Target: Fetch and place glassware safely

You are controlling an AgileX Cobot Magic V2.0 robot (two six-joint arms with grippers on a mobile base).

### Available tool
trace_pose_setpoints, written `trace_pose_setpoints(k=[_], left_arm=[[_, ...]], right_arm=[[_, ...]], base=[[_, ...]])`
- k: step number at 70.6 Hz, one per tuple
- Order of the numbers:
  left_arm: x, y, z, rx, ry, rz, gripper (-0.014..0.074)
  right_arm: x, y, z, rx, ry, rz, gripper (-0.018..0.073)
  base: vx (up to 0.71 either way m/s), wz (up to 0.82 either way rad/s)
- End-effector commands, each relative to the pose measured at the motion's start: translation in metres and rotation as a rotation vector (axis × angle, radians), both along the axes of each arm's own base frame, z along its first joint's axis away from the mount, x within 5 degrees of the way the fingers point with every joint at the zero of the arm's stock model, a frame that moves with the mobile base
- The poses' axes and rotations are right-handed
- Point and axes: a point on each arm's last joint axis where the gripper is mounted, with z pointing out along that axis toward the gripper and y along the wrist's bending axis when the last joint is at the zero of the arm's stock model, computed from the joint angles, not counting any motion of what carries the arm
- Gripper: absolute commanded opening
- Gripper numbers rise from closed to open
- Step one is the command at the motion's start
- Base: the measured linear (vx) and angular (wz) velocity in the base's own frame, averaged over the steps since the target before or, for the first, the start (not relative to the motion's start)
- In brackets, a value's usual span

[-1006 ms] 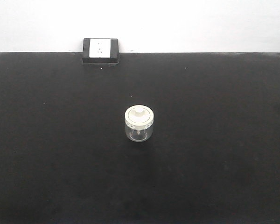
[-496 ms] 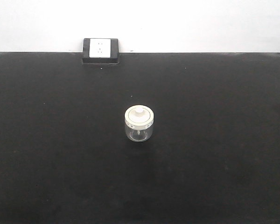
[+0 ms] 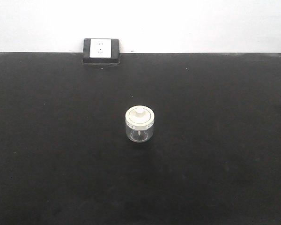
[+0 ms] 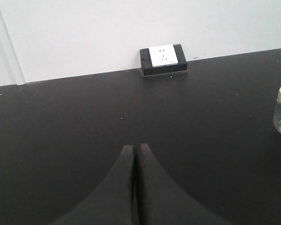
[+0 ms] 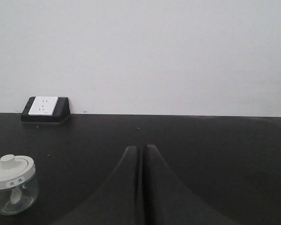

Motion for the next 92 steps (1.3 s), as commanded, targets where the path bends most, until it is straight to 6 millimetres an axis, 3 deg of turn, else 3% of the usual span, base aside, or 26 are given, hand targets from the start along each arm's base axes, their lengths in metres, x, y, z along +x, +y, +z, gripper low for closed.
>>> trace_pose_setpoints(k=[1,16,26,92], left_arm=[[-0.004,0.000,0.003,-0.014,-0.097,0.003,-0.0007],[-0.015,0.001,-0.023,-0.015,-0.114,0.003,-0.0007],[-0.019,0.001,-0.029,-0.013,-0.082,0.003,-0.0007],[-0.019,0.001,-0.030,-0.013,-0.069,0.003,-0.0007]], right_arm=[[0.000,0.002,0.010,-0.004,-0.039,0.023,-0.0003],[0.000,0.002,0.010,-0.004,-0.038,0.023,-0.0003],[0.000,0.002,0.010,-0.004,-0.039,0.024,-0.0003],[0.000,0.002,0.010,-0.004,-0.039,0.024,-0.0003]], base=[[0.00,0.00],[0.00,0.00],[0.00,0.00],[0.00,0.00]])
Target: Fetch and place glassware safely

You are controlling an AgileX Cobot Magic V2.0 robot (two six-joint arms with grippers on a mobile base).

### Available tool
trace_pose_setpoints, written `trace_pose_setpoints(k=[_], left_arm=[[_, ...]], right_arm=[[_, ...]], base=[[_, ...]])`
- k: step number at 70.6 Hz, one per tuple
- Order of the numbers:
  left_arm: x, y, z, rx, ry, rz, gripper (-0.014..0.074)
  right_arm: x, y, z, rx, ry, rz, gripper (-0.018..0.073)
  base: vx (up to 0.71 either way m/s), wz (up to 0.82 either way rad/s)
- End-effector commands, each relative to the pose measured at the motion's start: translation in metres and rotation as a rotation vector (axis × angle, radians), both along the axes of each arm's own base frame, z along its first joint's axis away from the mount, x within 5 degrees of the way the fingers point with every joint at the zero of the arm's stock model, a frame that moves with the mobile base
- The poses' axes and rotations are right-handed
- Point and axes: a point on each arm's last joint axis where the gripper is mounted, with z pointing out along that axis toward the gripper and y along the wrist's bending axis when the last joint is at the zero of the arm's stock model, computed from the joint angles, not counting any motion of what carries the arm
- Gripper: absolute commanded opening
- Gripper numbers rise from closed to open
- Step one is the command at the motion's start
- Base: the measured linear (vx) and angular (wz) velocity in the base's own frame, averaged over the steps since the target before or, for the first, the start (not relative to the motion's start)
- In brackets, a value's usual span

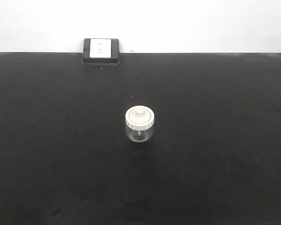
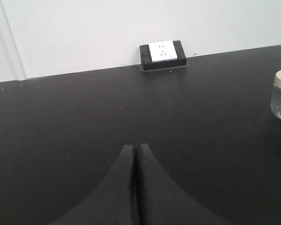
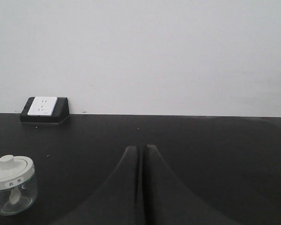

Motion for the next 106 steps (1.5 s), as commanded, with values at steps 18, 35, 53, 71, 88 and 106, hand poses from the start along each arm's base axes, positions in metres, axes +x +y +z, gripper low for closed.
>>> trace_pose_setpoints(k=[18,35,53,71,88,106], left_arm=[[0.001,0.000,-0.002,-0.013,-0.057,0.002,-0.0007],[0.001,0.000,-0.002,-0.013,-0.057,0.002,-0.0007],[0.001,0.000,-0.002,-0.013,-0.057,0.002,-0.0007],[0.001,0.000,-0.002,-0.013,-0.057,0.002,-0.0007],[0.001,0.000,-0.002,-0.013,-0.057,0.002,-0.0007],[0.001,0.000,-0.002,-0.013,-0.057,0.002,-0.0007]], right_arm=[[0.001,0.002,0.010,-0.004,-0.037,0.025,-0.0003],[0.001,0.003,0.010,-0.004,-0.039,0.029,-0.0003],[0.001,0.000,0.012,0.062,-0.051,-0.001,-0.0003],[0.000,-0.008,0.017,0.030,-0.110,-0.090,-0.0003],[0.001,-0.015,0.013,0.016,-0.066,-0.163,-0.0003],[-0.002,-0.015,0.001,-0.010,0.056,-0.164,-0.0003]], base=[[0.00,0.00],[0.00,0.00],[0.00,0.00],[0.00,0.00],[0.00,0.00],[0.00,0.00]])
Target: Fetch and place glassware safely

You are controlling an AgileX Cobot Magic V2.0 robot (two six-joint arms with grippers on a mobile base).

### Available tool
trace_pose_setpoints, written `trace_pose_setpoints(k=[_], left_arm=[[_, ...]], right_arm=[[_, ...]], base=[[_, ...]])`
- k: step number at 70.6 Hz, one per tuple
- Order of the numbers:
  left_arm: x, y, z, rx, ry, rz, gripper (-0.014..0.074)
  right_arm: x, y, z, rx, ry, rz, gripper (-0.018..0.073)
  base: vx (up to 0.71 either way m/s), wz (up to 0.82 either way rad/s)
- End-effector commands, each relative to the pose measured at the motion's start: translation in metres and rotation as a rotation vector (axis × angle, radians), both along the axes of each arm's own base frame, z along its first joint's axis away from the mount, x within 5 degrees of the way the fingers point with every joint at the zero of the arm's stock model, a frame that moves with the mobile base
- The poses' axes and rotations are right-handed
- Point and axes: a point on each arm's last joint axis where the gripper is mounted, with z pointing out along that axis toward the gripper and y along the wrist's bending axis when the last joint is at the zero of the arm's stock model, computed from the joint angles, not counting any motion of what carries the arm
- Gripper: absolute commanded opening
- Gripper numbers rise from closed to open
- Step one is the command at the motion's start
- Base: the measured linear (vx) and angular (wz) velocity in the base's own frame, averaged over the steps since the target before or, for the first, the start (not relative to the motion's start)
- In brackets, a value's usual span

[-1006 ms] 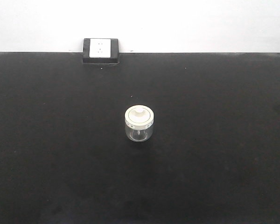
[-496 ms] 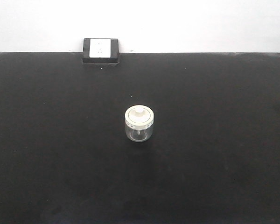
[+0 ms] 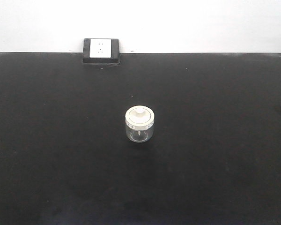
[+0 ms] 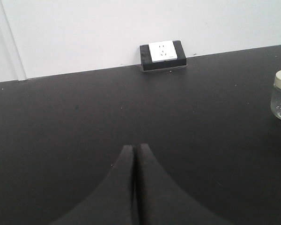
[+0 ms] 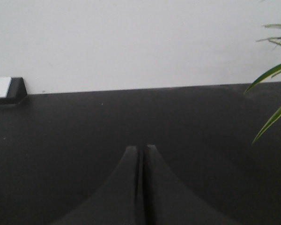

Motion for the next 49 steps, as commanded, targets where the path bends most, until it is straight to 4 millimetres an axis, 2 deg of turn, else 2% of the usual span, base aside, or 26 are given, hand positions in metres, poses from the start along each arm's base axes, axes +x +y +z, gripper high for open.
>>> trace_pose_setpoints(k=[1,19,39,49], left_arm=[[0.001,0.000,-0.002,-0.013,-0.057,0.002,-0.0007],[0.001,0.000,-0.002,-0.013,-0.056,0.002,-0.0007],[0.001,0.000,-0.002,-0.013,-0.056,0.002,-0.0007],[0.001,0.000,-0.002,-0.013,-0.056,0.002,-0.0007]], right_arm=[[-0.003,0.000,0.011,-0.027,-0.049,-0.002,-0.0003],[-0.019,0.002,0.005,-0.055,-0.074,0.004,-0.0003],[-0.027,0.007,-0.043,0.012,-0.126,0.087,-0.0003],[-0.027,0.011,-0.047,-0.026,-0.093,0.152,-0.0003]], base=[[0.00,0.00],[0.00,0.00],[0.00,0.00],[0.00,0.00]])
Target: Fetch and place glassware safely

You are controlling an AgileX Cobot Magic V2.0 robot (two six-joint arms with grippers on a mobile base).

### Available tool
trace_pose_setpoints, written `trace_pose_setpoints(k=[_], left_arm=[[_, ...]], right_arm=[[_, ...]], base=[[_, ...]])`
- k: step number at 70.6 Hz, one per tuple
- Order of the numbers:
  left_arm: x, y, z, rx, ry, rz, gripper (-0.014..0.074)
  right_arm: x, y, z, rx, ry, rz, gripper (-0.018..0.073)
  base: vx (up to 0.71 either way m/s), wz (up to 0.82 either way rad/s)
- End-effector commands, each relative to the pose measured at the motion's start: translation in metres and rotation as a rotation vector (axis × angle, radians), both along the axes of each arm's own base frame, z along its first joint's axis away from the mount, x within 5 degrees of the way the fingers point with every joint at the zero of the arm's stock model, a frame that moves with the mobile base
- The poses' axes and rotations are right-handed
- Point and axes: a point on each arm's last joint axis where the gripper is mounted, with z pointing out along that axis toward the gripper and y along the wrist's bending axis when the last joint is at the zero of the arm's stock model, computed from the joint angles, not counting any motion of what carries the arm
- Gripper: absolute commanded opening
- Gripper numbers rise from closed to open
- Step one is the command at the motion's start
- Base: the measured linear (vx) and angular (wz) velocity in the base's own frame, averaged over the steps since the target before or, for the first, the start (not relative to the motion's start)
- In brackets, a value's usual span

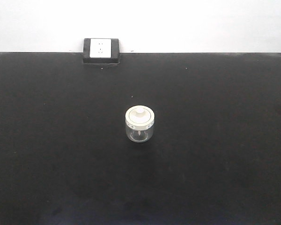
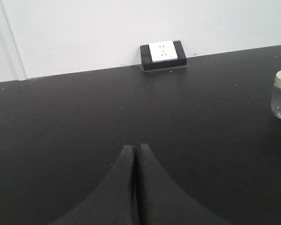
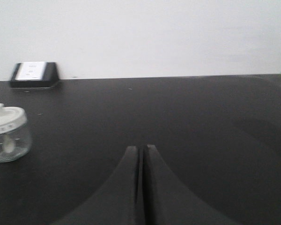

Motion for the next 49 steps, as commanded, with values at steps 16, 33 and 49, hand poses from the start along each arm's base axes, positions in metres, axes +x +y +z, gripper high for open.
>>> trace_pose_setpoints(k=[16,33,49], left_arm=[[0.0006,0.0000,-0.0017,-0.013,-0.056,0.002,-0.0007],[0.0006,0.0000,-0.0017,-0.013,-0.056,0.002,-0.0007],[0.0006,0.0000,-0.0017,-0.013,-0.056,0.002,-0.0007]], right_arm=[[-0.0001,0.0014,0.0009,-0.053,-0.073,0.031,-0.0003],[-0.0001,0.0012,0.0031,-0.051,-0.097,0.029,-0.0003],[-0.0004,0.0011,0.0070,-0.064,-0.140,0.027,-0.0003]], base=[[0.00,0.00],[0.00,0.00],[0.00,0.00]])
